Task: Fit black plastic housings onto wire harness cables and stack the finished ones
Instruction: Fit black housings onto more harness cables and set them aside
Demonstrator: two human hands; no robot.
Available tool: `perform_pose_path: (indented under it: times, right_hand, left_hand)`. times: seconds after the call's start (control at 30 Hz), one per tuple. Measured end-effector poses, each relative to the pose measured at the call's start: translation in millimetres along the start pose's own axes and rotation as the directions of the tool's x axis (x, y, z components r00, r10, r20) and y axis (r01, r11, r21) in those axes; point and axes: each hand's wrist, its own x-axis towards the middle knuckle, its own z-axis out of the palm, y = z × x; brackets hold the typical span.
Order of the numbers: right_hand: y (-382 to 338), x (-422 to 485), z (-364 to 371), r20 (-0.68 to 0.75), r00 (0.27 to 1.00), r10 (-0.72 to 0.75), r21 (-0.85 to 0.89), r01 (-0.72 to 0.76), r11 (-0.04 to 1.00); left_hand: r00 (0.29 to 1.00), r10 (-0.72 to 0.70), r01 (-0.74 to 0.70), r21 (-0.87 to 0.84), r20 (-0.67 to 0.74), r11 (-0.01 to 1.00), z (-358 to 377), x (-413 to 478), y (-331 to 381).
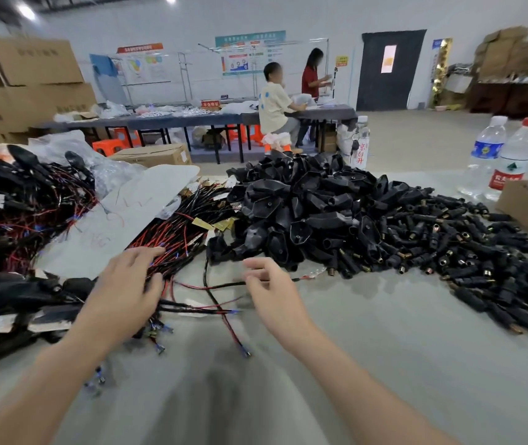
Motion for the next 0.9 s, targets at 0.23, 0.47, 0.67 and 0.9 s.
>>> perform_pose_path:
  times: [0.23, 0.47, 0.67, 0.9]
  right_hand:
    - [24.6, 5.2, -48.8, -0.130, 0.992, -0.004, -0.170, -0.018, 0.985]
    - [26.1, 23.2, -41.3, -0.017, 0.984, -0.175, -0.589, 0.131, 0.797]
    - [27.7, 44.9, -19.2, 0.023, 0.985, -0.172, -0.759, 0.129, 0.638]
    - [24.5, 64.8, -19.9, 0.098, 0.992, 0.074, -0.743, 0.023, 0.669]
  left_hand:
    - [0.987, -0.032, 0.042, -0.057, 0.158, 0.998, 56.8, 54.2, 51.7]
    - [0.937, -0.233, 0.228, 0.048, 0.260, 0.972, 83.7, 81.3, 24.1]
    - [0.937, -0.328, 0.312, 0.134, 0.119, 0.941, 93.2, 97.7, 13.8]
    - [0.903, -0.402, 0.351, 0.281, 0.149, 0.893, 95.1, 130.0, 5.2]
